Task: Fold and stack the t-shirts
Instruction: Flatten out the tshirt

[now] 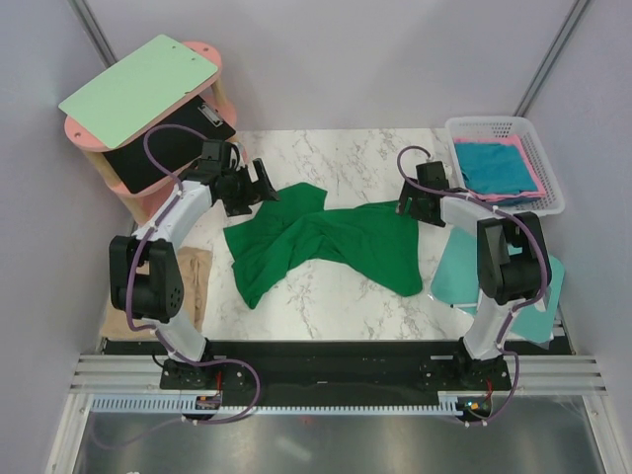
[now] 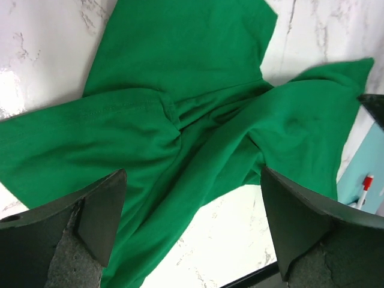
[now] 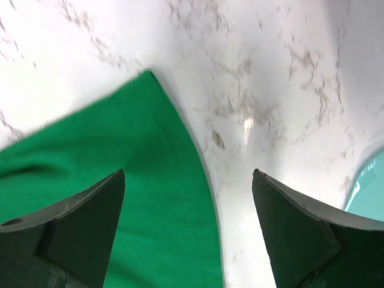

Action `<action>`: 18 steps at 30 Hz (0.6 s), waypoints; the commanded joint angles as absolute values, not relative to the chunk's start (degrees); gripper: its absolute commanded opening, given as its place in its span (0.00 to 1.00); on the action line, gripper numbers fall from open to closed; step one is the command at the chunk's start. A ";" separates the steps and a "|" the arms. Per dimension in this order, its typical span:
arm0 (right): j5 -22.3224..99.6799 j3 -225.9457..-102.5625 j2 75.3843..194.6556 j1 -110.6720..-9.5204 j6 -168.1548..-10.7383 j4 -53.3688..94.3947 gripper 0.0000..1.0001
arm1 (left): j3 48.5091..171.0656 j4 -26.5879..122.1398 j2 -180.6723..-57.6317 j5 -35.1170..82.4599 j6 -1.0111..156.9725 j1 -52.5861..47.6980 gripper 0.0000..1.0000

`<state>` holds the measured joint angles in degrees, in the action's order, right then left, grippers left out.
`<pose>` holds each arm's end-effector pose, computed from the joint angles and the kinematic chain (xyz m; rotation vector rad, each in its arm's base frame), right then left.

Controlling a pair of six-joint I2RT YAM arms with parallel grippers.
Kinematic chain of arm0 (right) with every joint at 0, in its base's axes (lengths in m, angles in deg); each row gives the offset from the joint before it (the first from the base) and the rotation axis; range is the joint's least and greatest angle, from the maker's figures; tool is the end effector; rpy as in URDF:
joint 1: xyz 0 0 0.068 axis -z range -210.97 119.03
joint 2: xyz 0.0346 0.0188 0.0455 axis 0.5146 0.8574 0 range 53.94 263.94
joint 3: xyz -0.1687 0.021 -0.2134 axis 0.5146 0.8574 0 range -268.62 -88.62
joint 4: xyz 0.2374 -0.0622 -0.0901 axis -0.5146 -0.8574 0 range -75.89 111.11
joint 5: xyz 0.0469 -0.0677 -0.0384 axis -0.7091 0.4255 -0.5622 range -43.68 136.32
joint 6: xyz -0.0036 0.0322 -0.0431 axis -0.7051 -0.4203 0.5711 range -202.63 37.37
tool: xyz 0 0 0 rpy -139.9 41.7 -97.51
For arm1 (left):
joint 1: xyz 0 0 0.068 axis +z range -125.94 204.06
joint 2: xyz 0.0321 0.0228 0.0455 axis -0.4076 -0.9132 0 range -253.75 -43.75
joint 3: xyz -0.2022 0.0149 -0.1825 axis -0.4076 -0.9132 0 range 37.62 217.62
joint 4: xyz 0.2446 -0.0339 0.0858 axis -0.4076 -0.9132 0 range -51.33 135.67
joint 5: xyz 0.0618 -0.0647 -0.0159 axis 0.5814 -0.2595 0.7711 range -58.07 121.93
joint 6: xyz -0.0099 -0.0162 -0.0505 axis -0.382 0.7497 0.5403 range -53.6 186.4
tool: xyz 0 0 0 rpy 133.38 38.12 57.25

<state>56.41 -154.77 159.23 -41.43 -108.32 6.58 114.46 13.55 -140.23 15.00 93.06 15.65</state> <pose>0.3769 0.0633 0.1722 0.4007 2.4548 0.0445 0.3622 -0.0640 0.2650 -0.2716 2.5110 -0.6215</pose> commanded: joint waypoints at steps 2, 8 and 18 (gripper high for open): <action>57.66 -160.33 163.79 -41.16 -109.61 12.40 0.93 | 116.90 15.26 -142.01 17.43 90.31 15.00 0.98; 51.77 -161.83 168.81 -41.25 -111.11 17.85 0.88 | 115.75 15.96 -142.53 20.77 89.78 15.00 0.99; 46.41 -162.02 167.42 -41.43 -111.11 18.21 0.00 | 120.14 16.32 -148.77 22.44 90.22 15.00 1.00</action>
